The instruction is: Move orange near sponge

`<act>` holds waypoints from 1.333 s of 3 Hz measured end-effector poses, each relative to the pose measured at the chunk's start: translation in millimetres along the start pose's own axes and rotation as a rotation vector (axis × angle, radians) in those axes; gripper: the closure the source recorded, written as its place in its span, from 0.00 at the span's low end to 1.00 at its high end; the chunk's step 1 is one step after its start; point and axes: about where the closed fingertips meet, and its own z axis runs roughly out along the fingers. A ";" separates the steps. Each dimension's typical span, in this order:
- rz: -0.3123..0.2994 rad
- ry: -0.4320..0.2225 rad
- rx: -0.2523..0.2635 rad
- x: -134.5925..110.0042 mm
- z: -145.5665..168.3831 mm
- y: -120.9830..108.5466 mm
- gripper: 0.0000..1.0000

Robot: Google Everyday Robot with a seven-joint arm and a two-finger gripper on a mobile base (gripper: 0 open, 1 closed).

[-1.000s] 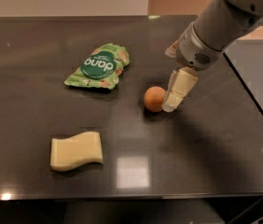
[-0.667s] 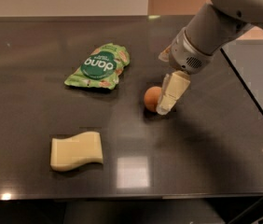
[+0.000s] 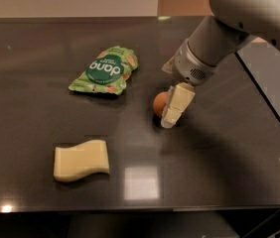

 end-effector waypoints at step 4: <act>-0.052 -0.016 -0.026 -8.1 4.3 17.6 0.88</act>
Offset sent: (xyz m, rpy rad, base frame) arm -0.0111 0.0087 -0.0191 -0.0165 0.0250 0.0462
